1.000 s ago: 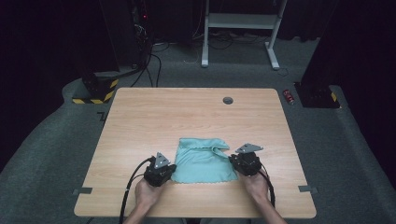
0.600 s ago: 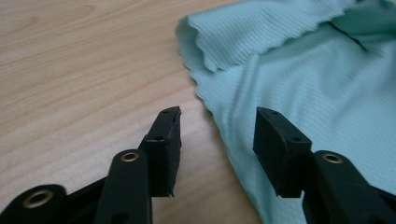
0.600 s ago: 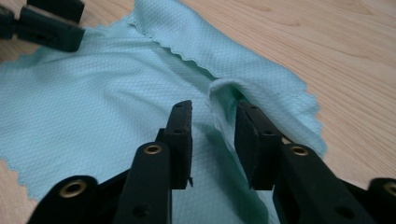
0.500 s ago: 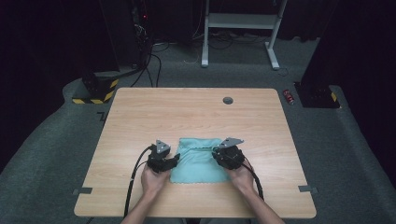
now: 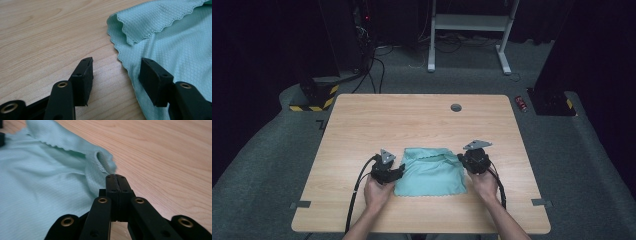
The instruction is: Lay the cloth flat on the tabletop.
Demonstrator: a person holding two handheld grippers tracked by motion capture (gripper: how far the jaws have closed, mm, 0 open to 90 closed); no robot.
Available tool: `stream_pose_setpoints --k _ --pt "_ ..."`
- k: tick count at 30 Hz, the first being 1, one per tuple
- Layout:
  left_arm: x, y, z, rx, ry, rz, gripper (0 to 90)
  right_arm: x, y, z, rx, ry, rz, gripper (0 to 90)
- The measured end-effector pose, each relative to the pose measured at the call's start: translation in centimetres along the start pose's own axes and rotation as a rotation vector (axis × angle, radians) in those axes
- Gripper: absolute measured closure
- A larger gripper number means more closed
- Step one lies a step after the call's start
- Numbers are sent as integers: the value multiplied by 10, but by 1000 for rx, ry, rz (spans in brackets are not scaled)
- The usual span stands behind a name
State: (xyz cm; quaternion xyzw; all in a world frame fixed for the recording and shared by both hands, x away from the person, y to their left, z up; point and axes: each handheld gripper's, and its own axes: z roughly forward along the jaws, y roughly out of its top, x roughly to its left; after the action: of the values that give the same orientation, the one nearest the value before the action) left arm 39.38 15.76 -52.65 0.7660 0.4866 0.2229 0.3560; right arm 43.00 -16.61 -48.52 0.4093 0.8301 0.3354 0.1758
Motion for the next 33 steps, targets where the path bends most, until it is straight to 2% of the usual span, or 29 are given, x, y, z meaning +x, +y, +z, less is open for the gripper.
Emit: stream_pose_setpoints --k 6,9,12,13,15,18,21,23,27,30,33 --pt "1 1 1 -1 -3 -3 453 -6 -4 10 54 -18 18 900" --pt "3 1 1 -6 -20 -16 469 -6 -5 13 73 -4 26 882" --pt "4 4 0 -31 -55 -64 479 -1 -1 3 21 31 20 732" --pt "3 7 0 -34 -70 -77 480 2 1 -1 -4 38 11 707" --pt "-1 17 0 -37 -86 -50 478 9 8 -9 -40 51 -21 674" --pt "-7 30 5 -41 -89 -21 477 17 17 -8 -47 59 -50 651" --pt "-12 40 12 -26 -79 14 476 18 23 3 -18 33 -36 647" --pt "-14 46 18 -3 -82 21 480 16 23 9 2 25 -23 687" --pt "-16 53 26 13 -115 7 609 14 23 10 -7 12 -23 881" --pt "-18 57 33 33 -126 22 732 14 22 10 8 19 -31 900" --pt "-18 59 34 32 -136 15 866 11 21 8 4 17 -33 900"
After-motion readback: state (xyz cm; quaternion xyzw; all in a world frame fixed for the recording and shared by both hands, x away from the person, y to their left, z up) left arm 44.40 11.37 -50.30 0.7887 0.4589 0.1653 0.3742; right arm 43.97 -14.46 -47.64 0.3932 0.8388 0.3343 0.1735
